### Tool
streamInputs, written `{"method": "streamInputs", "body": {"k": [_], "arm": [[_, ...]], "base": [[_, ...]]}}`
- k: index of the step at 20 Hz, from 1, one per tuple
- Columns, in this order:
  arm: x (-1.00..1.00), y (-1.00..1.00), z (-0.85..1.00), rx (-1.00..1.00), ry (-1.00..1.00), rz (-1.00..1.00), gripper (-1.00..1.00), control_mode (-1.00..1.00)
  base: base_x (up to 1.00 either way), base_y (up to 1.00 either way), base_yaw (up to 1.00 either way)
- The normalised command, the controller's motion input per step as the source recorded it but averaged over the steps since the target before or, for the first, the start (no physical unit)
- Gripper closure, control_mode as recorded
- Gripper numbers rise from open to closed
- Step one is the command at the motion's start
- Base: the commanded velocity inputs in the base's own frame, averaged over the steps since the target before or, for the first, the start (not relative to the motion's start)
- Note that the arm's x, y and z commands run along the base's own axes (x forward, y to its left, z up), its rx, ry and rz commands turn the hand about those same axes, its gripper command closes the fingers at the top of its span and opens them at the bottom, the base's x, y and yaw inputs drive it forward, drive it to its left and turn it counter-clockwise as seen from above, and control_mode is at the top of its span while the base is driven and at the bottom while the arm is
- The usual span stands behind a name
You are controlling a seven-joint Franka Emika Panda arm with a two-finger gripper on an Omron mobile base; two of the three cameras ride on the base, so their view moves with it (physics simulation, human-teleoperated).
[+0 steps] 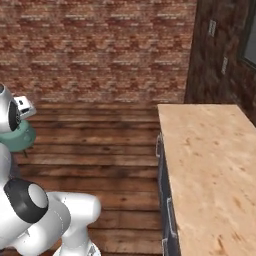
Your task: The kettle is done boiling. Turn off the stove, then wait for 300 timesteps before moving the kettle to the dining table.
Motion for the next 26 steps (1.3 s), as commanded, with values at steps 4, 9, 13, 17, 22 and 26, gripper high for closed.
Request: {"method": "streamInputs", "body": {"k": [4, 9, 13, 17, 22, 26], "arm": [[0.0, 0.0, 0.0, 0.0, 0.0, 0.0, 1.0, 1.0], [0.0, 0.0, 0.0, 0.0, 0.0, 0.0, 1.0, 1.0], [0.0, 0.0, 0.0, 0.0, 0.0, 0.0, 1.0, 1.0], [0.0, 0.0, 0.0, 0.0, 0.0, 0.0, 1.0, 1.0], [0.0, 0.0, 0.0, 0.0, 0.0, 0.0, 1.0, 1.0], [0.0, 0.0, 0.0, 0.0, 0.0, 0.0, 1.0, 1.0]], "base": [[0.46, 0.33, 0.25], [0.54, 0.4, 0.25], [0.59, 0.42, 0.26], [0.58, 0.44, 0.26], [0.56, 0.44, 0.26], [0.56, 0.44, 0.26]]}}
